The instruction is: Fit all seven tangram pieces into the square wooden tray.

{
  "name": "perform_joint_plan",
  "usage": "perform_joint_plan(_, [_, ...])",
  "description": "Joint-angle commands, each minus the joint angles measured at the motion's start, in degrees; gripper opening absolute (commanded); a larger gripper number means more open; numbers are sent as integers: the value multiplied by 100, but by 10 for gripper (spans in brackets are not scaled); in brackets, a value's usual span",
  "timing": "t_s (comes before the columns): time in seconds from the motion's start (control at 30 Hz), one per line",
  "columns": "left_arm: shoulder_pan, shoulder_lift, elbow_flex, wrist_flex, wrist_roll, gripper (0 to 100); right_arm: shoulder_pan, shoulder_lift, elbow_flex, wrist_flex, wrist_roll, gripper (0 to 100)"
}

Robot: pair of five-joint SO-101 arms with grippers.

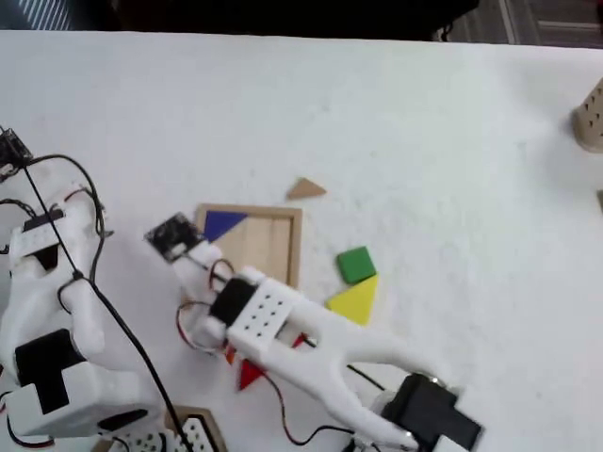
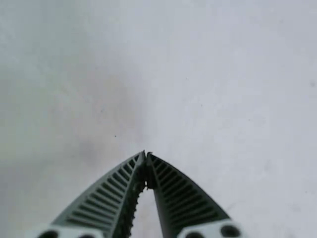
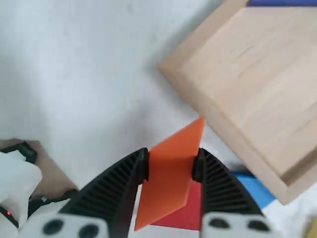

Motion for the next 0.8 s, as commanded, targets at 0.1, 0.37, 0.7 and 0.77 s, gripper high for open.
perform_joint_plan(0.1, [84, -31, -299, -132, -35, 24, 1174, -637, -44, -84, -273, 105])
perform_joint_plan(0.37, [84, -31, -281, -132, -35, 24, 1859, -690, -35, -646, -158, 105])
perform_joint_plan(0.7, [84, -31, -281, -132, -35, 24, 1789, 180, -26, -1385, -220, 105])
perform_joint_plan(0.77, [84, -31, -281, -132, -35, 24, 1666, 514, -35, -1622, -422, 105])
